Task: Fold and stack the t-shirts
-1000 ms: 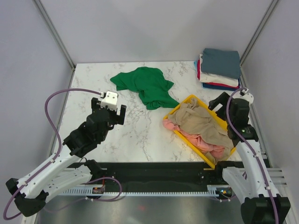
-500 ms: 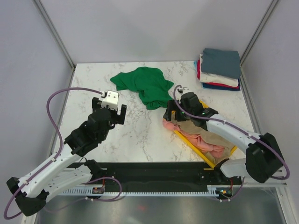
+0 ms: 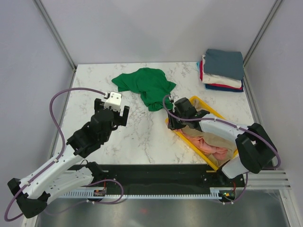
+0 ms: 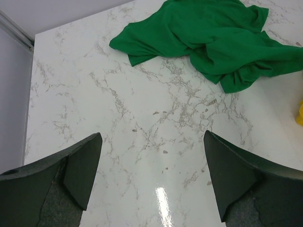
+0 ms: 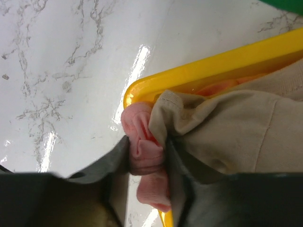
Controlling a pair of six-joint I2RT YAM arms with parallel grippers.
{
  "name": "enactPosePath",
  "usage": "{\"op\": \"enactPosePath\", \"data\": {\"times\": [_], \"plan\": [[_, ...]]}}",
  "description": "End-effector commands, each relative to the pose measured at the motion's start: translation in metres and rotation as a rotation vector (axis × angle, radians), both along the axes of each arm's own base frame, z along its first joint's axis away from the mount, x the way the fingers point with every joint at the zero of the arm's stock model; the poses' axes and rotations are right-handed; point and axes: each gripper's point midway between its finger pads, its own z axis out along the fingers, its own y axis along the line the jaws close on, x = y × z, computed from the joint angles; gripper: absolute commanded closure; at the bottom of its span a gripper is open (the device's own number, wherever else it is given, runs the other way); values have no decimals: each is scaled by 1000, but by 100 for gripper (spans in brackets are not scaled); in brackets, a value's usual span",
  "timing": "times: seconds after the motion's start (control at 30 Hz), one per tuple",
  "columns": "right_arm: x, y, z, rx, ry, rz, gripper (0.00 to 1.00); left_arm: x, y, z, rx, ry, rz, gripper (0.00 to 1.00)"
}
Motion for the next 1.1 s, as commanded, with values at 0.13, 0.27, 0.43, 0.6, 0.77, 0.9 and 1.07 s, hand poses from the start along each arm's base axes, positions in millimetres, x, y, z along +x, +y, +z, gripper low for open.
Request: {"op": "enactPosePath", "data": {"times": [0.13, 0.27, 0.43, 0.6, 0.77, 0.9, 1.07], "plan": [[7, -32, -27, -195, -4, -65, 80, 5, 1, 11, -46, -36, 29, 4], [20, -71, -25, -276, -33, -214, 80, 5, 1, 10, -45, -35, 27, 4], [33, -132, -16, -297, -54, -383, 80, 4, 1, 12, -53, -39, 25, 4], [50, -188, -2, -306, -89, -594, 78, 4, 0, 12, -59, -38, 20, 4], [63, -234, 10, -358, -119, -748, 70, 4, -2, 12, -61, -34, 10, 4], [69, -234, 30, -399, -167, -768, 22, 3, -2, 14, -66, -38, 8, 4], [78, -199, 84, -393, -294, -723, 8, 3, -1, 15, -65, -40, 11, 4]]}}
